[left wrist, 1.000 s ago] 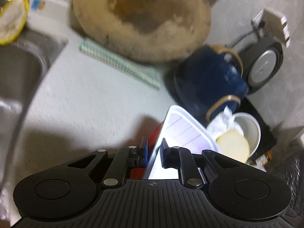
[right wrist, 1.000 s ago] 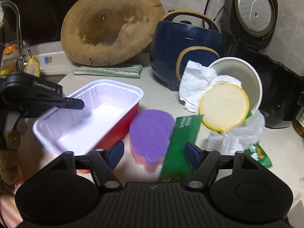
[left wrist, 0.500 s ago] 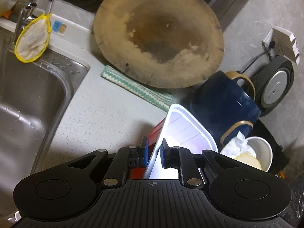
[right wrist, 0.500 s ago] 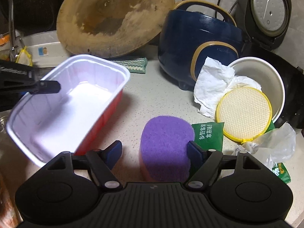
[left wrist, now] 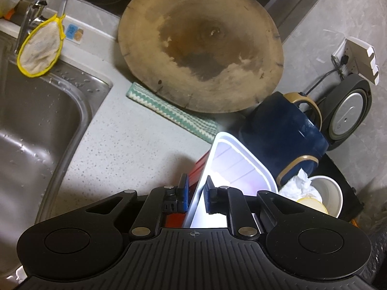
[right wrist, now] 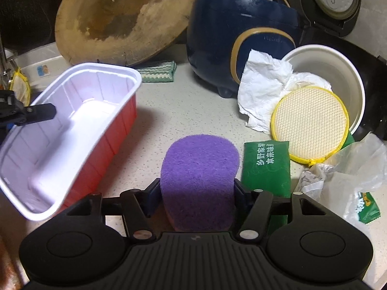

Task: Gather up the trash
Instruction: 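Grasp the purple sponge with the right tool while the left tool holds the tray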

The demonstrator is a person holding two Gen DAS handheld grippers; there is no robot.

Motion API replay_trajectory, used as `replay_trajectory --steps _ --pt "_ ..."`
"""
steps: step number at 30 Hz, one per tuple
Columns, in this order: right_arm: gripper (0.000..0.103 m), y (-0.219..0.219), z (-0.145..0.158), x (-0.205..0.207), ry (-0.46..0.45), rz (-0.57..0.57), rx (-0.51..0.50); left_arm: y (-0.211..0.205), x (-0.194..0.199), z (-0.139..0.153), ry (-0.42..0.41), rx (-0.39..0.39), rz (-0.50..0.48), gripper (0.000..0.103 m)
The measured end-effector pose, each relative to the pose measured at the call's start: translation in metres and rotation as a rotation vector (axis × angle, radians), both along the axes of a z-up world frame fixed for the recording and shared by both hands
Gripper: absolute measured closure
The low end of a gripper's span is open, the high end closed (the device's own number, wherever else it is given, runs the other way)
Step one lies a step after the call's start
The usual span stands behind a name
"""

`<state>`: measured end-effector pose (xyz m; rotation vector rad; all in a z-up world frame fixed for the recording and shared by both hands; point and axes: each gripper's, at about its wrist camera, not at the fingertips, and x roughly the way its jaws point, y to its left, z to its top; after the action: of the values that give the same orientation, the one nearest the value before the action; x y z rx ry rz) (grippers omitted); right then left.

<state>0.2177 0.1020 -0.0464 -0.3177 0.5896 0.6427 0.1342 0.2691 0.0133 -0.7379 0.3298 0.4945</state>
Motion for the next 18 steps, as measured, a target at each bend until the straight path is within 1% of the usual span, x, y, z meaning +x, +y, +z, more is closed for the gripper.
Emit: replay_trajectory --steps 4,7,9,11,13,15,18 --pt "0.044 -0.007 0.013 -0.02 -0.054 0.017 0.004 0.004 -0.001 -0.002 -0.011 -0.024 0.012 0.087" --pt "0.044 -0.02 0.027 -0.044 -0.094 0.029 0.027 0.006 -0.007 0.001 -0.053 -0.024 0.021 0.087" --pt "0.044 -0.034 0.036 -0.058 -0.119 0.035 0.046 0.004 -0.008 0.005 -0.085 -0.007 0.008 0.087" --pt "0.044 -0.052 0.045 -0.074 -0.14 0.035 0.07 0.0 -0.008 0.009 -0.106 0.016 -0.02 0.087" --pt "0.044 -0.073 0.051 -0.088 -0.157 0.022 0.091 -0.007 -0.006 0.015 -0.106 0.028 -0.056 0.088" --pt "0.044 -0.092 0.053 -0.1 -0.17 0.005 0.1 -0.02 -0.011 0.024 -0.116 0.047 -0.085 0.088" --pt "0.044 -0.124 0.053 -0.118 -0.189 -0.039 0.115 -0.048 -0.022 0.037 -0.143 0.064 -0.162 0.088"
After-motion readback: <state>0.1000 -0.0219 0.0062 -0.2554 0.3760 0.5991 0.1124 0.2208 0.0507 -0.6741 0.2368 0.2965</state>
